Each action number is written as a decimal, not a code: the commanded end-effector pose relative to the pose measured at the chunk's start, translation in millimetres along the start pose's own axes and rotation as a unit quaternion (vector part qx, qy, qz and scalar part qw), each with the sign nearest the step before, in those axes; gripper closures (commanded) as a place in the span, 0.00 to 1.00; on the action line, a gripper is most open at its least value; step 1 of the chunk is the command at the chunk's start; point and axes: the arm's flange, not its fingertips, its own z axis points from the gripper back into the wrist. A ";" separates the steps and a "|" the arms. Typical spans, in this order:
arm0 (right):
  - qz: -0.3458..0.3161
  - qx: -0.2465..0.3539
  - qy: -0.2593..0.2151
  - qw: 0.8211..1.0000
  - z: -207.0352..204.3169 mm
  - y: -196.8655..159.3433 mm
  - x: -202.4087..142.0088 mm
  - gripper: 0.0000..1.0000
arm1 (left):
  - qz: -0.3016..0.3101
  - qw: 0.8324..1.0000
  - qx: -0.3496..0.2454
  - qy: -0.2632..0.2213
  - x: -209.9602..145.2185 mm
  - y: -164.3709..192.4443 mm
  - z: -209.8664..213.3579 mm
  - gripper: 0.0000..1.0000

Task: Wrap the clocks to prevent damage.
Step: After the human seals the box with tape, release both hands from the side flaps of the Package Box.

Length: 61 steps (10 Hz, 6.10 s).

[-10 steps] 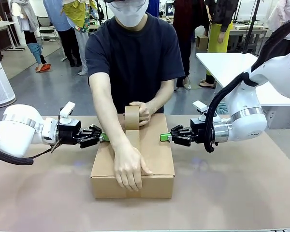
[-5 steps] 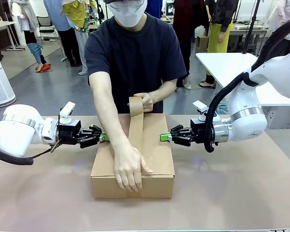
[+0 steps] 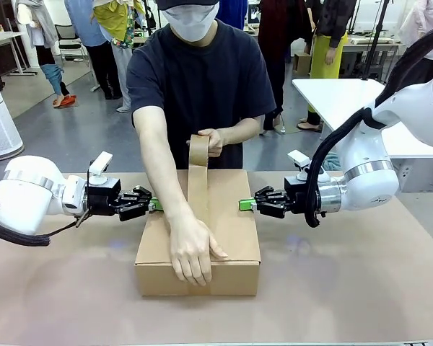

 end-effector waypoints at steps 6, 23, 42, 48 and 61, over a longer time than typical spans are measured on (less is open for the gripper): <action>-0.005 -0.004 0.005 1.000 -0.2 -0.6 -1.7 0.99 | -0.002 1.000 0.004 -0.001 -2.0 -1.7 -3.2 1.00; -0.005 -0.004 0.005 1.000 -0.2 -0.6 -1.7 0.99 | -0.002 1.000 0.004 -0.001 -2.0 -1.7 -3.2 1.00; 0.013 -0.028 0.098 0.995 30.7 52.0 78.2 0.99 | -0.069 0.984 0.002 0.161 99.9 -10.6 22.5 1.00; -0.023 -0.188 0.194 0.962 133.2 165.4 220.9 0.99 | -0.053 0.952 0.025 0.300 257.2 -61.9 101.3 1.00; -0.019 -0.199 0.224 0.954 138.9 184.6 243.6 0.99 | -0.070 0.952 0.041 0.296 273.8 -70.3 117.2 1.00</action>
